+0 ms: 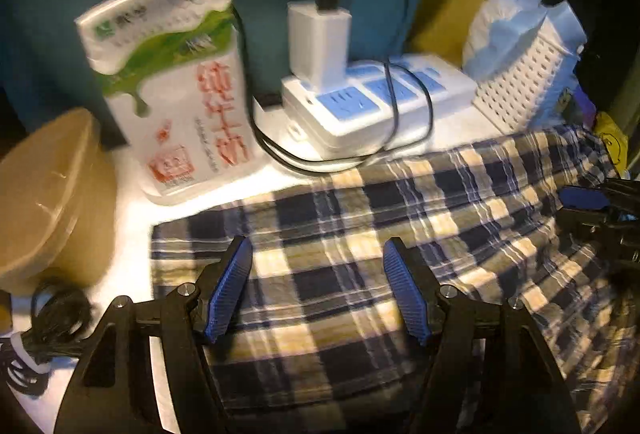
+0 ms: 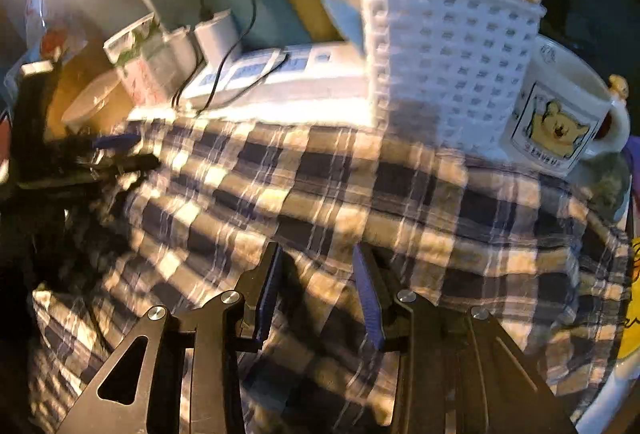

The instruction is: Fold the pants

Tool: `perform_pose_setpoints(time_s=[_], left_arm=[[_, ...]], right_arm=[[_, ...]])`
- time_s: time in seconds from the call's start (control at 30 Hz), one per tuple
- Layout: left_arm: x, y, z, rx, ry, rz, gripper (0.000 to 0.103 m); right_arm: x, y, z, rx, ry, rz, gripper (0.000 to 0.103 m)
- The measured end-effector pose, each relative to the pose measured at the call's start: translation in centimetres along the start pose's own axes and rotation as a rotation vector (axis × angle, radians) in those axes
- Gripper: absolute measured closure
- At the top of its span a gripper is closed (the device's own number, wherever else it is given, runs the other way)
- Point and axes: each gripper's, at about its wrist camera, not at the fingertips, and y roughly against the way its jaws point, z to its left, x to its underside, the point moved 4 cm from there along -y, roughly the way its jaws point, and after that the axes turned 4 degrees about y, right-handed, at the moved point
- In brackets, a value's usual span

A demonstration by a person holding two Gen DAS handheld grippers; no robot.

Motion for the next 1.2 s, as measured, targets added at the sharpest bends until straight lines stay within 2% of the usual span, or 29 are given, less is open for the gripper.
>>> perform_pose_setpoints(time_s=[0.1, 0.23, 0.47, 0.53, 0.57, 0.6, 0.73, 0.77, 1.0, 1.2], left_arm=[[-0.1, 0.1, 0.8, -0.065, 0.040, -0.019, 0.035], [0.3, 0.9, 1.8, -0.103, 0.089, -0.032, 0.035], [2.3, 4.6, -1.9, -0.003, 0.037, -0.068, 0.034], [3.0, 4.7, -3.0, 0.009, 0.025, -0.060, 0.034], [3.2, 4.6, -3.4, 0.014, 0.024, -0.054, 0.034], [3.4, 4.4, -3.7, 0.016, 0.022, -0.044, 0.034], [4.7, 2.5, -4.0, 0.011, 0.021, 0.024, 0.034], [4.2, 2.4, -4.4, 0.006, 0.006, 0.001, 0.031], [3.8, 3.1, -3.9, -0.026, 0.039, 0.013, 0.030], [4.8, 7.0, -5.3, -0.020, 0.010, -0.059, 0.030]], right_arm=[[-0.2, 0.2, -1.6, 0.084, -0.056, -0.008, 0.065], [-0.3, 0.8, -3.2, 0.093, -0.111, -0.021, 0.065], [0.0, 2.1, -0.8, 0.046, -0.030, -0.027, 0.064], [0.3, 1.8, -0.1, 0.052, -0.012, -0.017, 0.060], [0.5, 1.7, 0.0, 0.062, -0.011, -0.014, 0.052], [0.7, 1.8, -0.2, 0.074, -0.018, -0.013, 0.047], [1.5, 2.2, -0.9, 0.088, -0.048, -0.014, 0.046], [1.9, 2.3, -1.1, 0.097, -0.052, -0.011, 0.045], [3.1, 3.6, -3.7, 0.158, -0.090, -0.012, 0.043], [4.8, 5.5, -3.6, 0.153, -0.066, -0.013, 0.041]])
